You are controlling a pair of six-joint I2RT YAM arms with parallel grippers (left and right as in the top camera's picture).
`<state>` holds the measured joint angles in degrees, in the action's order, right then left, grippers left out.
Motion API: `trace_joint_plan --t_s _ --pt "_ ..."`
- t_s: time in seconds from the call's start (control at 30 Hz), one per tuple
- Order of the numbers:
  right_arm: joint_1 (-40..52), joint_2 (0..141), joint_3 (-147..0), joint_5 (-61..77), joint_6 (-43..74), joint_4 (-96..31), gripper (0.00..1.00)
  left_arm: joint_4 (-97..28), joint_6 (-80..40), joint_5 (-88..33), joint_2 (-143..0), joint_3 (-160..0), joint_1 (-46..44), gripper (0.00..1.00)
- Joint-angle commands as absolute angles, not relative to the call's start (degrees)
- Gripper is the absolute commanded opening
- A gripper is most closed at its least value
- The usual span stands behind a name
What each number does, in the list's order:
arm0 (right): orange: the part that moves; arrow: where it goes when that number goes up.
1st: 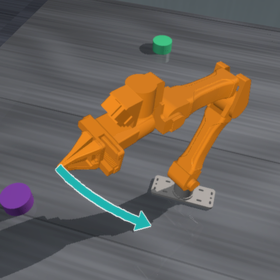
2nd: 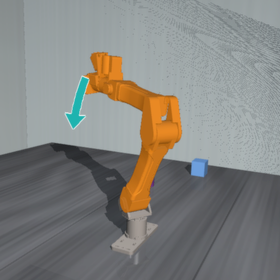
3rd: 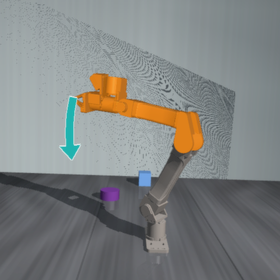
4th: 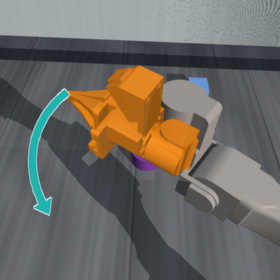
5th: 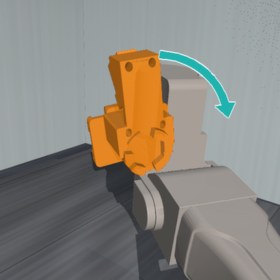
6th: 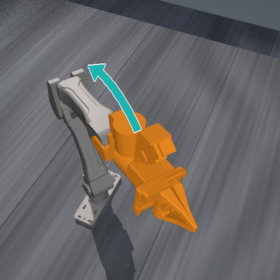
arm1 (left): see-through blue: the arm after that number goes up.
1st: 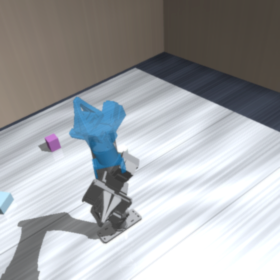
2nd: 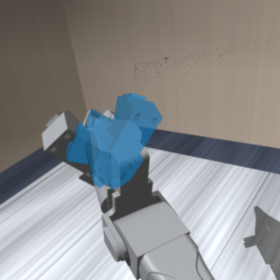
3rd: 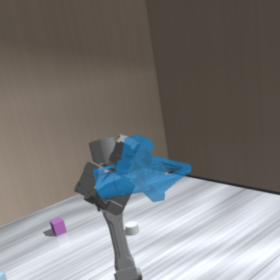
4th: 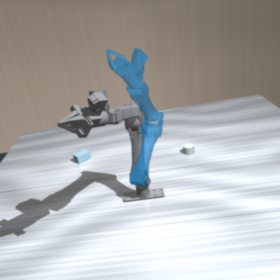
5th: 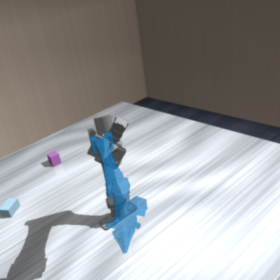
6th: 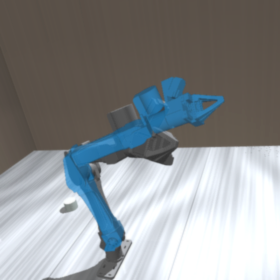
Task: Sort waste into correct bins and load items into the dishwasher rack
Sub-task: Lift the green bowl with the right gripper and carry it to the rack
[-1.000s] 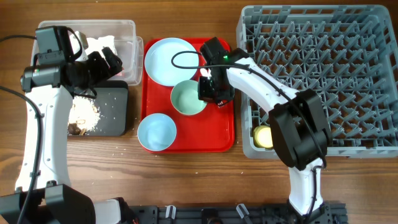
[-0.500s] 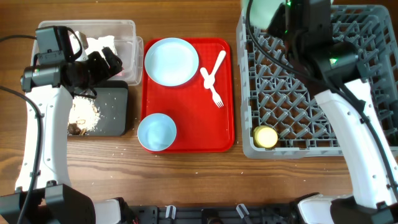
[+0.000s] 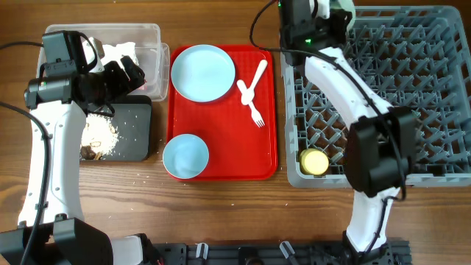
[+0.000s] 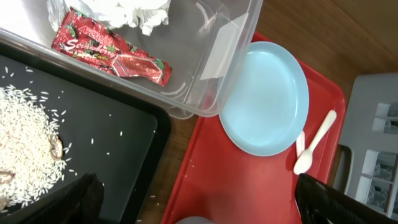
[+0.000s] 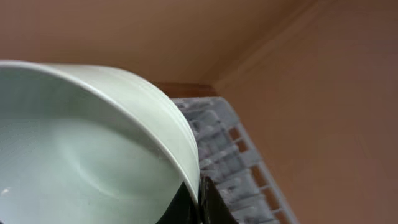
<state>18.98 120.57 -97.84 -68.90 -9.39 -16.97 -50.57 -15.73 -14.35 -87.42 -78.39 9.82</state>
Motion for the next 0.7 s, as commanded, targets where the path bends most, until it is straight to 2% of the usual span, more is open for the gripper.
trace_joint_plan --t_s 0.0,0.57,0.67 --pt "19.3 123.4 -97.9 -73.2 -15.0 -16.3 0.04 -50.5 -15.2 -13.8 -87.1 -79.1 10.1 1.0" --pt "21.9 125.3 -97.8 -67.8 -15.0 -20.0 0.05 -50.5 -15.2 -13.8 -87.1 -79.1 10.1 1.0" --pt "23.4 125.3 -97.8 -67.8 -15.0 -22.8 0.12 -50.5 -15.2 -13.8 -87.1 -79.1 10.1 1.0"
